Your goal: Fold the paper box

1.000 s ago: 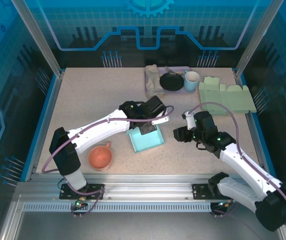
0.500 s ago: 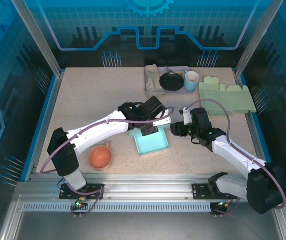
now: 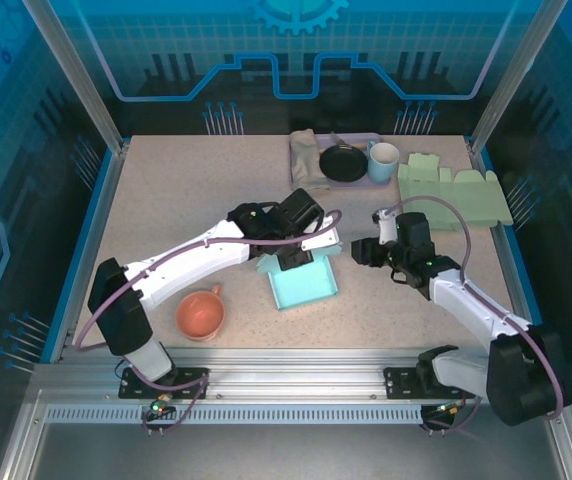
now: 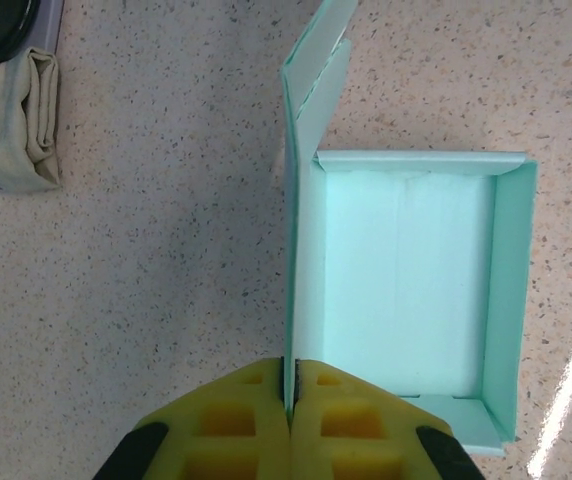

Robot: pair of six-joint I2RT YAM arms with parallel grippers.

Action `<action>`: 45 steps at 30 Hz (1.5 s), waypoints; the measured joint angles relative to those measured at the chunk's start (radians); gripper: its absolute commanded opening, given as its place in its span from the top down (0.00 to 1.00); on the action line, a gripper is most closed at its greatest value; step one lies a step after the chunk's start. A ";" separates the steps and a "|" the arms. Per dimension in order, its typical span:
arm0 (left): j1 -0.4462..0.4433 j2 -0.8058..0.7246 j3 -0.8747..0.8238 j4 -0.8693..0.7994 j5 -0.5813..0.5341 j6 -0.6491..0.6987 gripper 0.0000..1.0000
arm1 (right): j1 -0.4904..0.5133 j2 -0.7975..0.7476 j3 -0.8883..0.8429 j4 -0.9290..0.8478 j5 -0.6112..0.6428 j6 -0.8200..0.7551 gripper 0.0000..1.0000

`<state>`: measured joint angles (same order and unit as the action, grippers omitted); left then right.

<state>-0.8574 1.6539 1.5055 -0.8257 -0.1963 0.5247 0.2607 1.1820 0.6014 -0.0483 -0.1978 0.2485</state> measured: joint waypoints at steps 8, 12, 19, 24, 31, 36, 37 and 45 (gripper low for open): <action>0.007 -0.020 -0.005 -0.003 0.015 0.003 1.00 | 0.001 0.083 0.000 0.085 -0.190 -0.077 0.45; 0.021 -0.046 -0.008 -0.002 0.024 0.006 1.00 | 0.011 0.087 0.000 0.121 -0.282 -0.112 0.44; 0.027 -0.072 -0.018 -0.007 0.068 0.009 1.00 | 0.062 0.084 0.000 0.158 -0.371 -0.184 0.44; 0.031 -0.109 -0.032 -0.030 0.118 0.010 1.00 | 0.094 0.048 -0.017 0.181 -0.393 -0.268 0.43; 0.031 -0.144 -0.041 -0.060 0.191 0.017 1.00 | 0.106 -0.020 -0.051 0.200 -0.470 -0.400 0.45; 0.031 -0.177 -0.068 -0.060 0.240 0.037 1.00 | 0.128 -0.063 -0.059 0.196 -0.521 -0.491 0.50; 0.031 -0.182 -0.069 -0.061 0.246 0.040 1.00 | 0.132 -0.068 -0.058 0.193 -0.526 -0.504 0.54; 0.032 -0.209 -0.077 -0.068 0.266 0.066 1.00 | 0.154 -0.077 -0.005 0.089 -0.550 -0.620 0.75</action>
<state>-0.8253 1.4445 1.4288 -0.8932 0.0696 0.5907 0.4145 1.1049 0.5964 0.0402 -0.7479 -0.3710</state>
